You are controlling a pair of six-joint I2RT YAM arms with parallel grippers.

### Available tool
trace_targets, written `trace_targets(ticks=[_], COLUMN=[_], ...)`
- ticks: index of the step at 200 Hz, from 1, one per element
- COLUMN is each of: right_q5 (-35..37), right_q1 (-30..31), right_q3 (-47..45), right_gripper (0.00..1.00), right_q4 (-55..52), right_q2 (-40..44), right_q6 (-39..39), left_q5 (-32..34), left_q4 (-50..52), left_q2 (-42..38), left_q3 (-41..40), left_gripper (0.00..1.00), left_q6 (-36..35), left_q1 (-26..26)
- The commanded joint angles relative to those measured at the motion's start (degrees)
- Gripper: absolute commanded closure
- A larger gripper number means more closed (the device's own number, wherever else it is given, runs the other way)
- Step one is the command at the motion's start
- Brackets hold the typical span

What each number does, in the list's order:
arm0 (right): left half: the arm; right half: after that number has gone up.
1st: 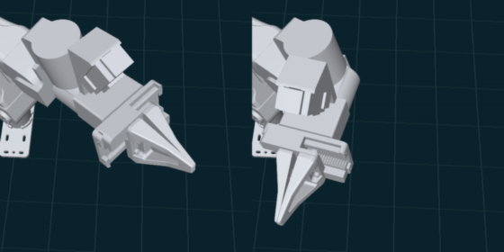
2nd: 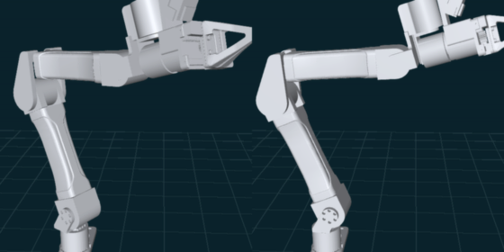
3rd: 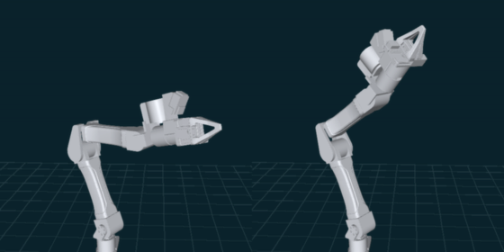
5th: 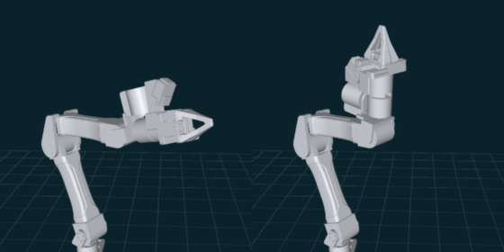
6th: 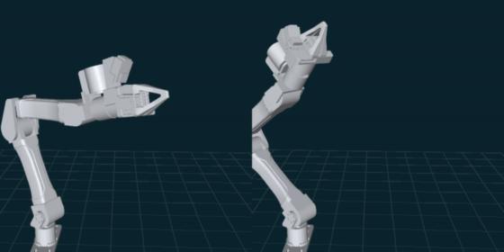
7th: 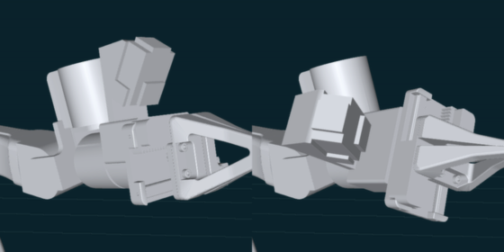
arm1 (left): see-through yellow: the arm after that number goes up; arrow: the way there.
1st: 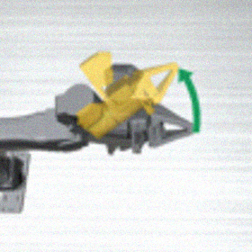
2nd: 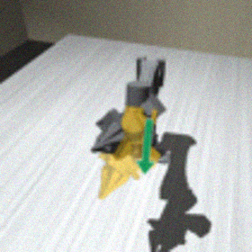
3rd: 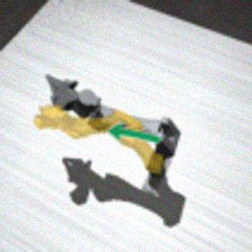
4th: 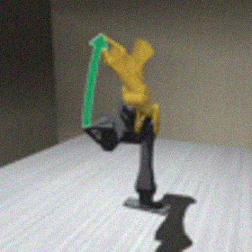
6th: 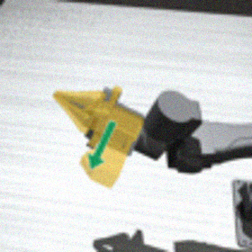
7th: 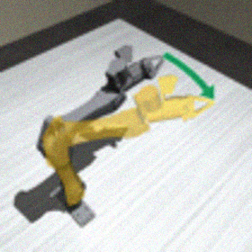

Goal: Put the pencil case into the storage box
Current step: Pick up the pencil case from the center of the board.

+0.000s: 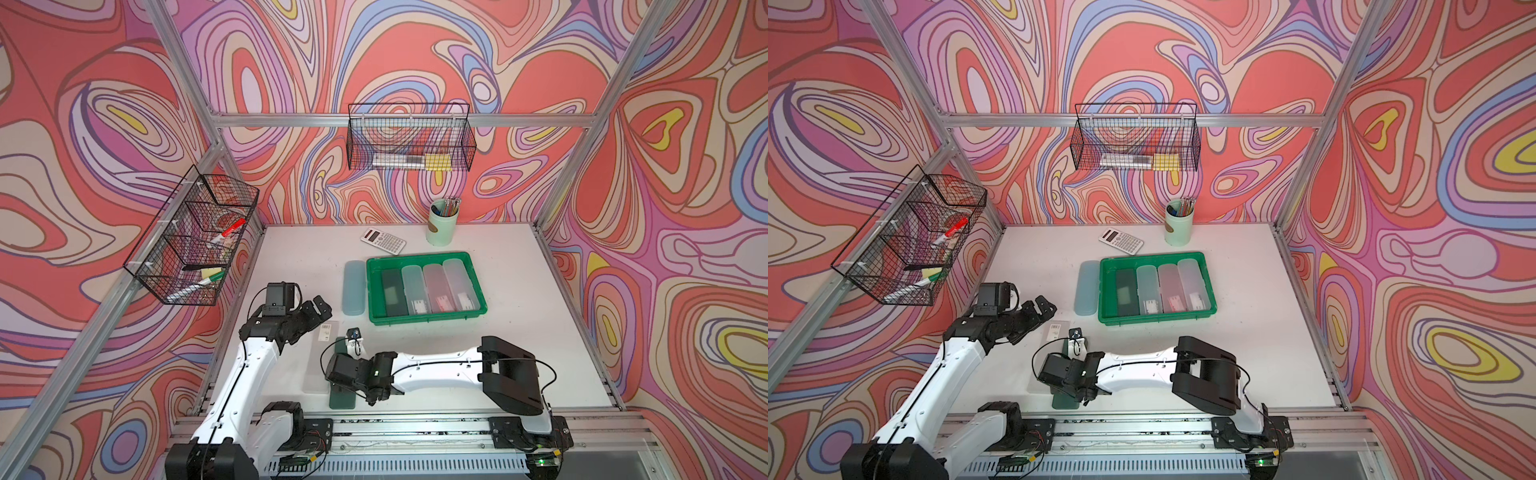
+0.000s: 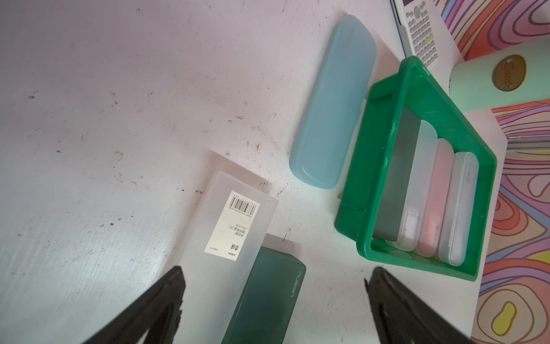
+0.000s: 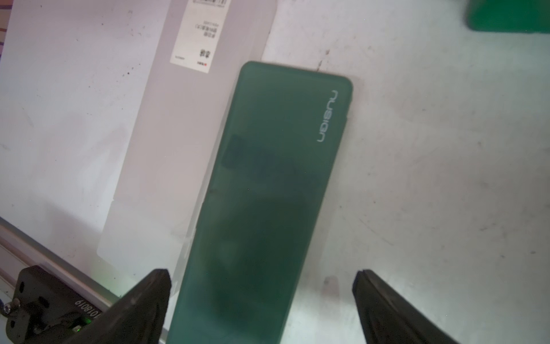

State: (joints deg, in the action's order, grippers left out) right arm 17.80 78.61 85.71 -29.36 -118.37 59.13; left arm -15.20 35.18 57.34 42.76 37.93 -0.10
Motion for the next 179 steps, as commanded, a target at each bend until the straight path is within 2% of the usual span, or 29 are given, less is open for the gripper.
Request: trace_targets(ticks=[1, 63, 96, 125, 157, 179], right_q5=[-0.2, 0.6, 2.9, 2.8, 2.1, 0.6], right_q1=[0.5, 0.7, 0.7, 0.7, 0.7, 0.8], right_q3=[3.0, 6.4, 1.8, -2.9, -1.9, -3.1], right_gripper=[0.02, 0.02, 0.02, 0.03, 0.05, 0.07], right_q4=[-5.1, -10.3, -11.4, -8.7, -13.2, -12.0], right_q2=[-3.4, -7.8, -4.1, 0.1, -0.5, -0.9], right_q6=[-1.0, -1.5, -0.1, -3.8, -5.9, -6.3], left_q5=[-1.1, -4.2, -4.9, -5.1, -5.2, -5.2], left_q4=[1.0, -1.6, -2.1, -2.1, -2.0, -2.0], left_q2=[0.7, -0.3, -1.2, -0.7, -0.3, -0.6], left_q3=[1.7, -0.9, -1.9, -1.0, -0.7, -0.9], left_gripper=[0.01, 0.01, 0.01, 0.01, 0.01, 0.01], left_q6=[-0.8, 1.2, 1.8, 1.9, 2.0, 2.2], left_q1=[-0.4, -0.3, -0.3, -0.3, -0.3, -0.3])
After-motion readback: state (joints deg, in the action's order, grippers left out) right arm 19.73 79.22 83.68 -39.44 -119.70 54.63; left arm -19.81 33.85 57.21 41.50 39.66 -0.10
